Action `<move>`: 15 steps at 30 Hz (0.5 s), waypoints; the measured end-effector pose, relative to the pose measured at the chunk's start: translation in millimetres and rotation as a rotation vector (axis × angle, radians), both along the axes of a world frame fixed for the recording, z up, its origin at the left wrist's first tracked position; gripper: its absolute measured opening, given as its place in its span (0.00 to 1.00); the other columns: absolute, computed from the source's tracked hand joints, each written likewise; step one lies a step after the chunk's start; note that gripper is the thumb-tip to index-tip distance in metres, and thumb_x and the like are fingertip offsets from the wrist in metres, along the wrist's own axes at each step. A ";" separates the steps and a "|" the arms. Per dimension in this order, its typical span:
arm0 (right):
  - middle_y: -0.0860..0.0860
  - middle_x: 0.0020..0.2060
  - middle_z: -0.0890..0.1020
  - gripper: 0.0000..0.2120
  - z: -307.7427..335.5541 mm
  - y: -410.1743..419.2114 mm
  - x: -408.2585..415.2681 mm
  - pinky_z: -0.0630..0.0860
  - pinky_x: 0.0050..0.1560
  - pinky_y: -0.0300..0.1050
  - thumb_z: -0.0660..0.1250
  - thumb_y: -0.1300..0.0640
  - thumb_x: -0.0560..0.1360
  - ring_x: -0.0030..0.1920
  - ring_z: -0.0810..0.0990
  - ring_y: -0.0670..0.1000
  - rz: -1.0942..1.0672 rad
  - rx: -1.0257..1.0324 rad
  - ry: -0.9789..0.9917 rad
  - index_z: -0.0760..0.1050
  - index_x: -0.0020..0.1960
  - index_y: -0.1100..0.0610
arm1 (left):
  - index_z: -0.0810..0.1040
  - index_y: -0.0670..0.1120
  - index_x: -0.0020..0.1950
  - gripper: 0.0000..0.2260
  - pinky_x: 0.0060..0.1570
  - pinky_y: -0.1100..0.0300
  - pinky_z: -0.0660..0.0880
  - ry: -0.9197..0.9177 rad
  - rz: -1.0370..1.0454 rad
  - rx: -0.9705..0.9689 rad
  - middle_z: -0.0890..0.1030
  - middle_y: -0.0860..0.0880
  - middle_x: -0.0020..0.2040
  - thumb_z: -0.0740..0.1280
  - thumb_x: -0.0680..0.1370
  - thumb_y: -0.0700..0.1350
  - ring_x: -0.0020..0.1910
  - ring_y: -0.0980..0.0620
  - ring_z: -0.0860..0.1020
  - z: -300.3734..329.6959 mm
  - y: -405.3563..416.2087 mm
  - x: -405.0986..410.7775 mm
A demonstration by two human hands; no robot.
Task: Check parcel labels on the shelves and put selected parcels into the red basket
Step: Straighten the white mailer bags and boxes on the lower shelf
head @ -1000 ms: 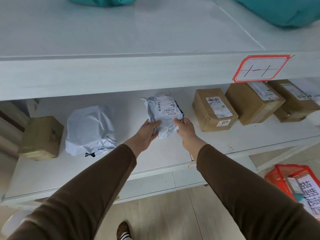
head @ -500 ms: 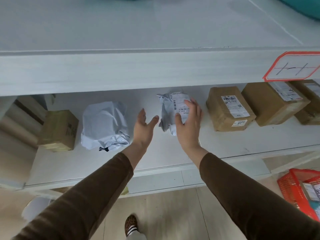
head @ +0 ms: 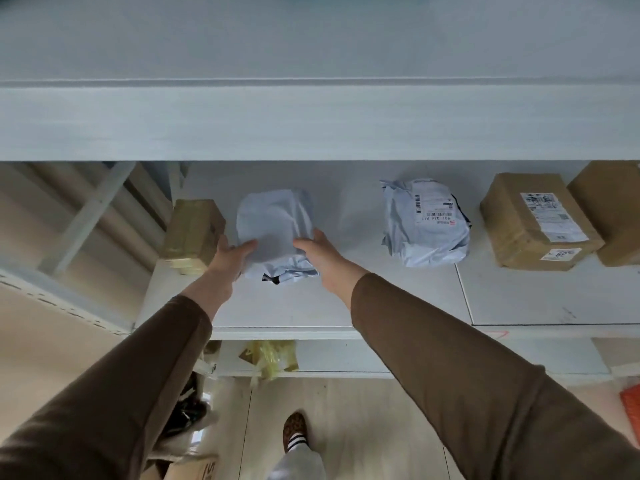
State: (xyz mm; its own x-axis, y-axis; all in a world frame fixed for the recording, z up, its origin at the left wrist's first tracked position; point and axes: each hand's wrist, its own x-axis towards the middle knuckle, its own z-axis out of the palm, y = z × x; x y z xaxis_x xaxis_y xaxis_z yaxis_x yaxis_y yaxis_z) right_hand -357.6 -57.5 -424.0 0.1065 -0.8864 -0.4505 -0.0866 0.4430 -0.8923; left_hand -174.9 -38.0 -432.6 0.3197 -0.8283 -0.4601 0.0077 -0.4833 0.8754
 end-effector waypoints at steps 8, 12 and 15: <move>0.57 0.60 0.82 0.26 -7.6 23.0 -31.1 0.75 0.41 0.36 0.72 0.54 0.78 0.46 0.79 0.48 0.016 0.028 -0.028 0.70 0.72 0.62 | 0.74 0.48 0.71 0.28 0.61 0.44 0.79 0.331 -0.074 0.183 0.79 0.42 0.64 0.75 0.76 0.58 0.65 0.39 0.78 -2.1 26.7 -4.2; 0.53 0.53 0.81 0.19 9.2 55.4 -68.7 0.72 0.44 0.41 0.72 0.53 0.78 0.51 0.79 0.51 0.107 -0.016 0.121 0.77 0.66 0.58 | 0.76 0.48 0.71 0.27 0.43 0.52 0.82 0.492 -0.237 0.189 0.83 0.45 0.57 0.72 0.77 0.61 0.53 0.42 0.82 10.6 58.9 -24.5; 0.48 0.54 0.83 0.18 35.4 77.7 -97.6 0.72 0.45 0.38 0.71 0.55 0.78 0.52 0.80 0.47 0.148 -0.122 0.150 0.77 0.67 0.54 | 0.77 0.48 0.71 0.29 0.44 0.51 0.83 0.492 -0.316 0.155 0.85 0.45 0.59 0.73 0.74 0.62 0.54 0.42 0.84 18.5 79.5 -40.7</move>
